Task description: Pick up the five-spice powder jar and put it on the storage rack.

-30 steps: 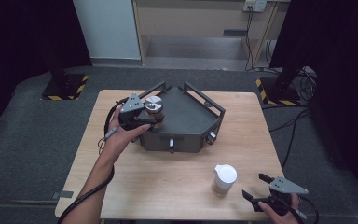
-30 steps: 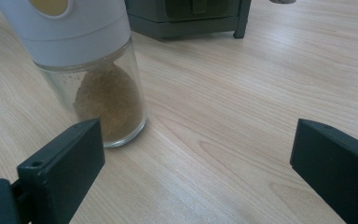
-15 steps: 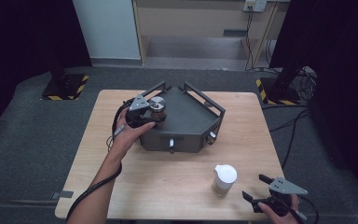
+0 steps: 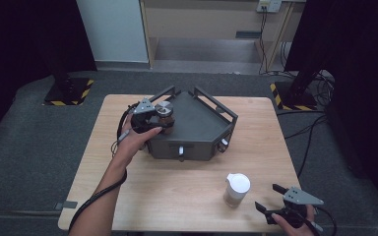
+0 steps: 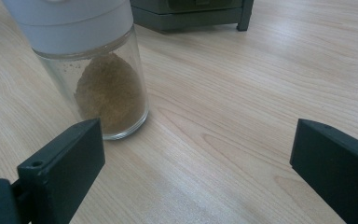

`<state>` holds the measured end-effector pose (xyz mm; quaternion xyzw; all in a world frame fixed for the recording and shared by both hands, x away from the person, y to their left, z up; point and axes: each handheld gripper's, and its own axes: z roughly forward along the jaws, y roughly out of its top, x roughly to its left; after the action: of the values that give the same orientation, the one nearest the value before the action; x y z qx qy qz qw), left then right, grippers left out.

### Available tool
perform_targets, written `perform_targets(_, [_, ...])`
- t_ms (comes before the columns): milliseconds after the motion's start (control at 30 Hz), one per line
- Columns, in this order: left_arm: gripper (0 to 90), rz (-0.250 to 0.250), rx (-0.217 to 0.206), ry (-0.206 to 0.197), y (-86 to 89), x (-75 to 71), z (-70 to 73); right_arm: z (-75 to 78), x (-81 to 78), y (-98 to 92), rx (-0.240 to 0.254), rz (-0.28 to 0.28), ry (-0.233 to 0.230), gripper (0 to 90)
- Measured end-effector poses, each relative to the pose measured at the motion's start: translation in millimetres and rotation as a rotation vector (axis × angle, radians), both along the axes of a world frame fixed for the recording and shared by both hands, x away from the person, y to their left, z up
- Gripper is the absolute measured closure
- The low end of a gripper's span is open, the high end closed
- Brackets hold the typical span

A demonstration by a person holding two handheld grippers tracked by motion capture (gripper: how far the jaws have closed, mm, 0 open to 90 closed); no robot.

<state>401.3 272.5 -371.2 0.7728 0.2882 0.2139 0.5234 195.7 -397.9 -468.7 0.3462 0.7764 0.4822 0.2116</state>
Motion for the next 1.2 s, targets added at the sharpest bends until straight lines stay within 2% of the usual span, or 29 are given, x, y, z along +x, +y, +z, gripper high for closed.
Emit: perform_targets(1200, [30.2, -0.007, 0.011, 0.001, 0.2, 1.6, 1.9, 0.4, -1.0, -0.4, -0.003, -0.002, 0.005, 3.5])
